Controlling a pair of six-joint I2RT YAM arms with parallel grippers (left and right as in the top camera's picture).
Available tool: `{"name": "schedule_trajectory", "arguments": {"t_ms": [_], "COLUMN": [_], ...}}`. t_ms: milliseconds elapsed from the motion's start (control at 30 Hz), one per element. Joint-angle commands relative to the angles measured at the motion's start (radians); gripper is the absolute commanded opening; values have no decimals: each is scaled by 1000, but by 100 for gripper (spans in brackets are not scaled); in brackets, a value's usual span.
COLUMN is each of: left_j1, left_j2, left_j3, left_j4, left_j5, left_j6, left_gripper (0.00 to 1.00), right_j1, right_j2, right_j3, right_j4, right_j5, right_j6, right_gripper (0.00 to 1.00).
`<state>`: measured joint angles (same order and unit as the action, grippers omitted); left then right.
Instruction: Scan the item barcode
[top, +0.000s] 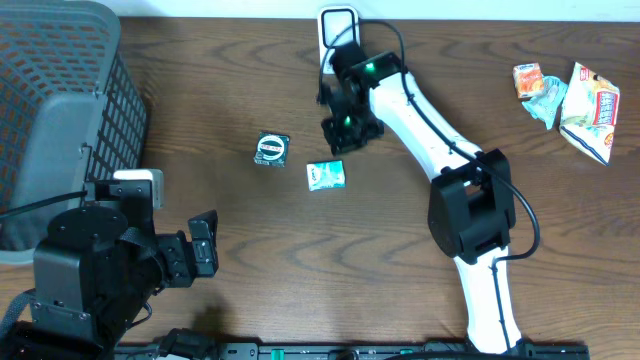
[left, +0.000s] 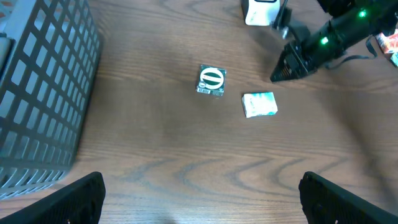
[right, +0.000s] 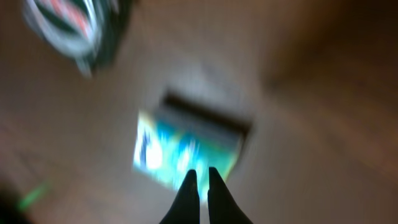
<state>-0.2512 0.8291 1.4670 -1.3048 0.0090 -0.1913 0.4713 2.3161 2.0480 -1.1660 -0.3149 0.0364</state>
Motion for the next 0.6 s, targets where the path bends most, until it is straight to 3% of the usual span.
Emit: {"name": "schedule_trajectory", "arguments": {"t_ms": [0, 300, 567], "left_j1": [3, 3, 3], "left_j2": [-1, -1, -1], "left_j3": [9, 9, 9], "left_j4": [-1, -1, -1], "left_j5": [-2, -2, -2], "left_j6": [-13, -13, -13], "left_gripper": [98, 98, 98], "right_j1": [-2, 13, 13], "right_j2": [-6, -1, -23], "right_j3": [-53, -234, -227], "right_j4": [64, 145, -73], "right_j5": [18, 17, -86], "right_j6": [-15, 14, 18], "right_gripper": [1, 1, 1]}}
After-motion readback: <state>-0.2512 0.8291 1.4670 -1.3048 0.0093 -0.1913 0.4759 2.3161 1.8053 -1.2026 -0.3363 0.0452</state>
